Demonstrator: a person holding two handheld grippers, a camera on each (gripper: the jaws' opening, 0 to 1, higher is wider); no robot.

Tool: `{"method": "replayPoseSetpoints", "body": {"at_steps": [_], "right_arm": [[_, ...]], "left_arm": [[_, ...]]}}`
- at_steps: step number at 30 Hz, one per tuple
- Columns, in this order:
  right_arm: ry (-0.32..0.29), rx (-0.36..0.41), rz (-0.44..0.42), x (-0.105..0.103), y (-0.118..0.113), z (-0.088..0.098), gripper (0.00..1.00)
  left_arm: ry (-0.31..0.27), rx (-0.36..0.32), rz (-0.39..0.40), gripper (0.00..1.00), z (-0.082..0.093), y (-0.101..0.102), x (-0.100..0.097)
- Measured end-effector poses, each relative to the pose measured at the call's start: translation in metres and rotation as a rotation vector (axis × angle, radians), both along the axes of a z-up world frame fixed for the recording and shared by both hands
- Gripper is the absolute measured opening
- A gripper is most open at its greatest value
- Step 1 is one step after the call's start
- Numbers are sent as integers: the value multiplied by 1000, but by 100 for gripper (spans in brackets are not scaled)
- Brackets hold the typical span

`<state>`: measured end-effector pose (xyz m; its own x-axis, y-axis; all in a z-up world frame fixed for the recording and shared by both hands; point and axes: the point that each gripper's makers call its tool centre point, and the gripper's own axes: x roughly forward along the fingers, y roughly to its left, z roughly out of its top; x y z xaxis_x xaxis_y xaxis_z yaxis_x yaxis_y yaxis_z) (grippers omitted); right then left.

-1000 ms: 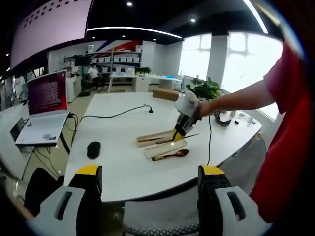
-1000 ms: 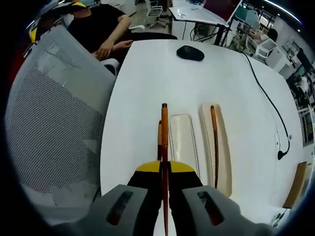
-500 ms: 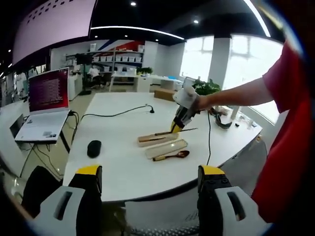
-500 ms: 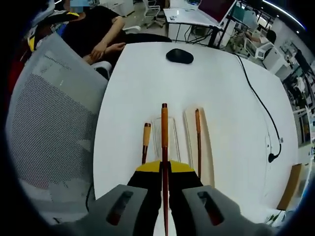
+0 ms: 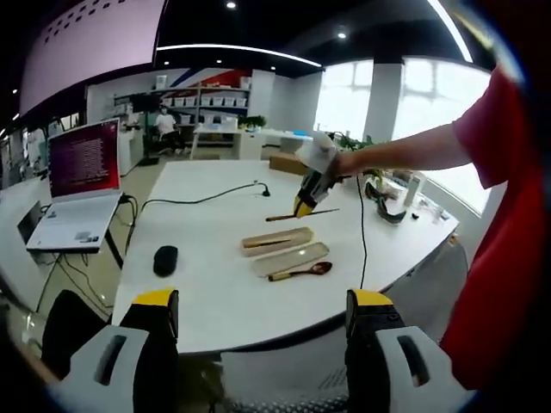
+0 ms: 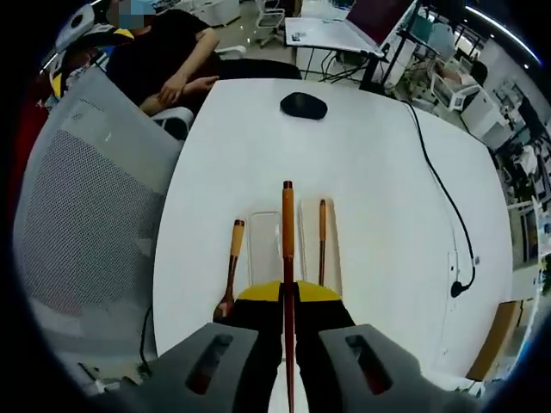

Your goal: Arrange the utensils inside the cutlery case until each visible utensil rests in its matching compartment.

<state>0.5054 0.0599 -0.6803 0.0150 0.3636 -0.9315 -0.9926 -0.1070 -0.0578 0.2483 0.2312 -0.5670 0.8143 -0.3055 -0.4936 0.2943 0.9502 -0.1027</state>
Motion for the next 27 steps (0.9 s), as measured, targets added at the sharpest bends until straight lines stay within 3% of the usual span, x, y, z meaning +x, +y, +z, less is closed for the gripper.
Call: {"method": "replayPoseSetpoints", "body": {"at_steps": [9, 22, 24, 27], "right_arm": [[11, 26, -1, 21, 13, 23, 0], [2, 52, -34, 42, 27, 15, 0], [-5, 77, -28, 44, 31, 12, 0], [39, 171, -72, 43, 48, 5, 0]], "left_arm": [[0, -5, 5, 82, 0, 2, 1], [15, -4, 9, 82, -5, 3, 3], [13, -3, 11, 82, -6, 3, 2], [23, -7, 14, 82, -11, 3, 1]]}}
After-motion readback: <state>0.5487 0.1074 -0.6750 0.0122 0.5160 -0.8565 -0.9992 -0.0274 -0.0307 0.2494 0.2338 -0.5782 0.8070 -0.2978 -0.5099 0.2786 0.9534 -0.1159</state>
